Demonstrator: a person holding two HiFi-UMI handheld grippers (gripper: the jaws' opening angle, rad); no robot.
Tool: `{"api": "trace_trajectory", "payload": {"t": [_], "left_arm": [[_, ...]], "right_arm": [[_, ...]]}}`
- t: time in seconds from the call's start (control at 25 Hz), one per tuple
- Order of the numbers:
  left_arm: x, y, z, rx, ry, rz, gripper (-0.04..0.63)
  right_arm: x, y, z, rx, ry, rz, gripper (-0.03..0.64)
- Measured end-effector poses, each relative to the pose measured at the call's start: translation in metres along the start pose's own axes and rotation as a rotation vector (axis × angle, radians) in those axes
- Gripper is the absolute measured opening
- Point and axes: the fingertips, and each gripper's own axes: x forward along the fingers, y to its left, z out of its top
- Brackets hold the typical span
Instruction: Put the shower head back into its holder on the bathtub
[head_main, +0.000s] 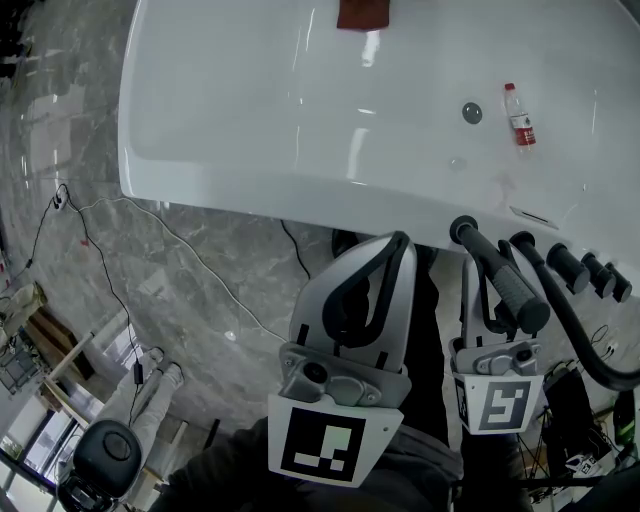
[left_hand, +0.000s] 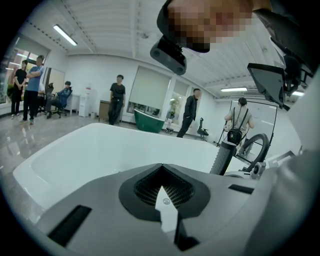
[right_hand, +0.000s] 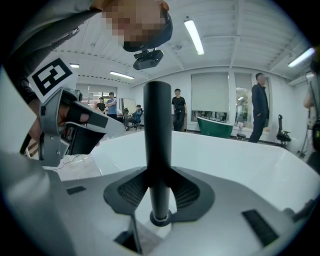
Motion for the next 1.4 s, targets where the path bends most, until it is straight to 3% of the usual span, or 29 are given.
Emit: {"api": "trace_trajectory", "payload": {"t": [0.56,1.0,1.4], "left_arm": [[-0.007,0.003,0.007,0.005,-0.013,0.005,0.003],[-0.035,0.002,0.039,0.049,-0.026,0.02,0.003],[-0.067,-0.011,0.068,0.074,-0.034,0.023,0.003]], "right_arm": [[0.008,0.002,-0.011,0.004,0.008,0.007,0.143],[0.013,0.009,-0.011,-0.003,0.07,0.039,0.143],[0.007,0.02,-0.011,-0.036,0.097,0.08,0.236]]}}
